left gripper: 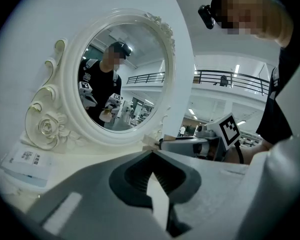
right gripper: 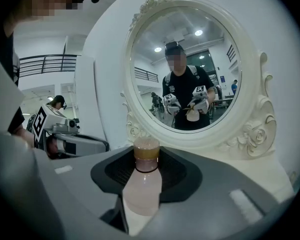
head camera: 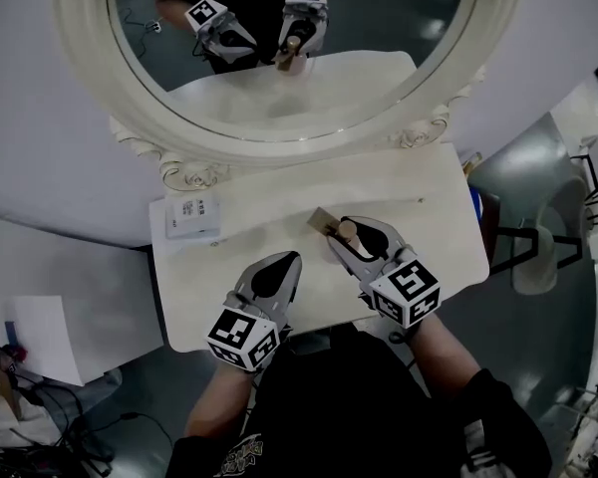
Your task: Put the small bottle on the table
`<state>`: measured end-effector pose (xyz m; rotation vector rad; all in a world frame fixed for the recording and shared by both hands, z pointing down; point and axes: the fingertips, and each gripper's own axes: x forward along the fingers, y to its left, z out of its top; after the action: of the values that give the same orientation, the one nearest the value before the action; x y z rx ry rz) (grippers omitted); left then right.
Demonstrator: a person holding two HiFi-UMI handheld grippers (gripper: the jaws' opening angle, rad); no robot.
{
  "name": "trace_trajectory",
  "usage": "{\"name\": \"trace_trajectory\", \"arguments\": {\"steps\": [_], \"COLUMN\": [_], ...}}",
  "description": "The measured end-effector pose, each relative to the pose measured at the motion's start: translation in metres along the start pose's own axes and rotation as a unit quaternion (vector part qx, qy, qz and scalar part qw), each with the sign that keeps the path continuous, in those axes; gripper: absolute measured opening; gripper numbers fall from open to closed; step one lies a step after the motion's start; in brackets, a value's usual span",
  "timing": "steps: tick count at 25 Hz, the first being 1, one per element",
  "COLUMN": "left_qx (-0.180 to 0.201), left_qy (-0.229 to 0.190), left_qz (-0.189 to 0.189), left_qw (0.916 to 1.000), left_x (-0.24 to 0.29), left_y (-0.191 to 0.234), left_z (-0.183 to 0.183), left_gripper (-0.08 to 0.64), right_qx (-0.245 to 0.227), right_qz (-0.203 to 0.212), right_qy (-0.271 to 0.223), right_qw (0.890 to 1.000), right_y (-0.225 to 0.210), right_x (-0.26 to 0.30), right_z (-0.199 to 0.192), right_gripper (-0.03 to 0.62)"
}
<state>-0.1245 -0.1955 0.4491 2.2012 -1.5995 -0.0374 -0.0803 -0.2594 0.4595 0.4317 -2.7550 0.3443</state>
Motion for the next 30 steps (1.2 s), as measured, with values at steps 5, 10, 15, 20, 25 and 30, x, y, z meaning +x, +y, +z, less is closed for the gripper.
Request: {"name": "trace_trajectory", "arguments": {"steps": [5, 10, 15, 20, 25, 30], "left_qx": [-0.014, -0.023, -0.014, -0.02, -0.021, -0.025], "left_qy": [-0.011, -0.017, -0.016, -0.006, -0.003, 0.003], "left_qz": [0.021, 0.042, 0.058, 0.069, 0.084, 0.097], "left_qw": [0.9996, 0.9987, 0.9981, 0.9974, 0.9962, 0.995], "left_x": [0.013, 0.024, 0.034, 0.046, 0.055, 0.056], "left_y": [0.01, 0.017, 0.016, 0.02, 0.023, 0.03], "left_z": [-0.003, -0.008, -0.01, -0.017, -0.02, -0.028], "left_gripper": [0.0, 0.0, 0.0, 0.0, 0.0, 0.0], "right_qx": [-0.024, -0.037, -0.042, -0.048, -0.052, -0.059], "right_qz": [0.022, 0.044, 0.062, 0.082, 0.094, 0.101], "right_qy": [0.013, 0.025, 0.029, 0.033, 0.033, 0.035], "right_qw": [0.999, 0.998, 0.997, 0.995, 0.994, 0.993], "right_y": [-0.012, -0.022, -0.035, -0.045, -0.055, -0.062], "right_x": [0.012, 0.024, 0.039, 0.057, 0.074, 0.1], "right_z": [-0.001, -0.005, -0.009, -0.011, -0.017, -0.026], "right_gripper": [0.167, 0.167, 0.167, 0.167, 0.167, 0.167]}}
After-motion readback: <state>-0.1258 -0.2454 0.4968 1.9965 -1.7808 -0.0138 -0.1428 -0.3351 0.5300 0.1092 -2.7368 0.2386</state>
